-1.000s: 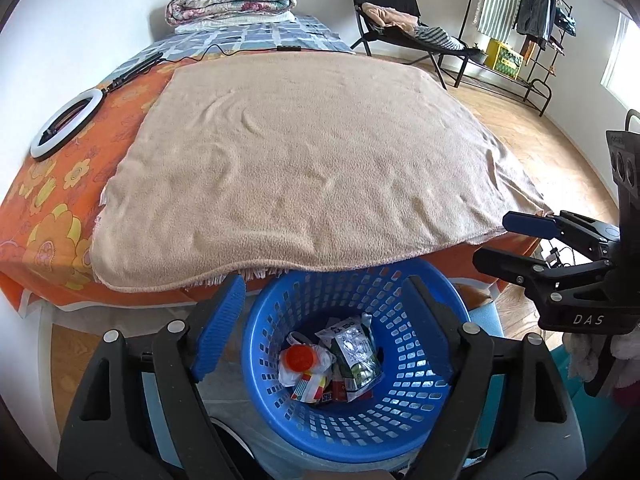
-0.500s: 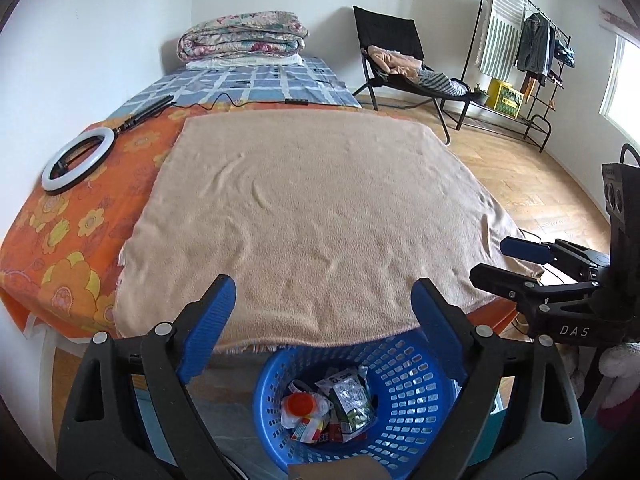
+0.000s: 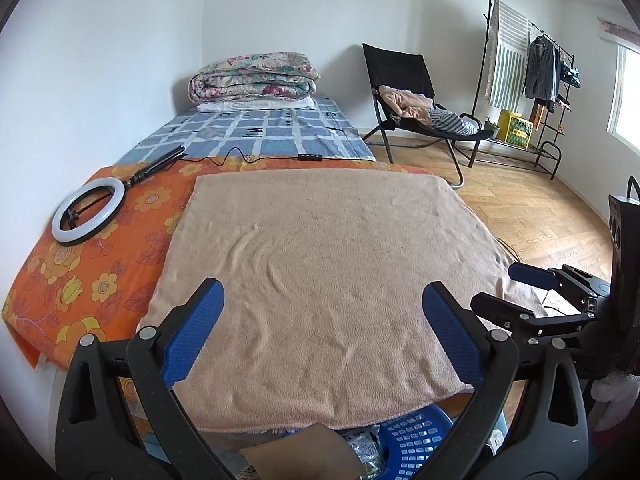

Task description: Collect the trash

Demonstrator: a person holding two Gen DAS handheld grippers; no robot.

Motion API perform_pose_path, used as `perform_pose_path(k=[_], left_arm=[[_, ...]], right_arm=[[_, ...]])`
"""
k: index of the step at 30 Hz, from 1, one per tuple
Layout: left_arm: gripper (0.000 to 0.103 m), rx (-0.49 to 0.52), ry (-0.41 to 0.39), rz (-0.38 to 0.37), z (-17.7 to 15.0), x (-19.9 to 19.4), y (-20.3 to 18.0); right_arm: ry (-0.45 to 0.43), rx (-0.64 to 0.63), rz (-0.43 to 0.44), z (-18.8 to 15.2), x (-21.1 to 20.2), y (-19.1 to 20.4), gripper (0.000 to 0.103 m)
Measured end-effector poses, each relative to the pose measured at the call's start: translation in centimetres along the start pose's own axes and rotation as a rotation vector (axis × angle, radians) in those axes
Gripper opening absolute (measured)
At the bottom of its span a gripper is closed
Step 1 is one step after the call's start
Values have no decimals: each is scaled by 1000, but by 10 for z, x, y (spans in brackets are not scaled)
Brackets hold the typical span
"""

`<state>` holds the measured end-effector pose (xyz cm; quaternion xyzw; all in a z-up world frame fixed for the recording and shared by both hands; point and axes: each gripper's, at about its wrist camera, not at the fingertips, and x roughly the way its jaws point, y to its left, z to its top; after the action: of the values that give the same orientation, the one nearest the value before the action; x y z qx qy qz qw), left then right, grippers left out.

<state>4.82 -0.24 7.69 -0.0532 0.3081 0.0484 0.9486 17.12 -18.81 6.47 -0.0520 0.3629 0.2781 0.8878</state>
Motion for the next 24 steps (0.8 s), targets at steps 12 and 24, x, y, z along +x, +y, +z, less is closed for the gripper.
perform_pose_path(k=[12, 24], left_arm=[[101, -70, 60, 44, -3, 40, 18], [101, -62, 90, 45, -7, 49, 17]], right_arm=[[34, 83, 10, 4, 34, -14, 80], [55, 87, 6, 3, 43, -9, 80]])
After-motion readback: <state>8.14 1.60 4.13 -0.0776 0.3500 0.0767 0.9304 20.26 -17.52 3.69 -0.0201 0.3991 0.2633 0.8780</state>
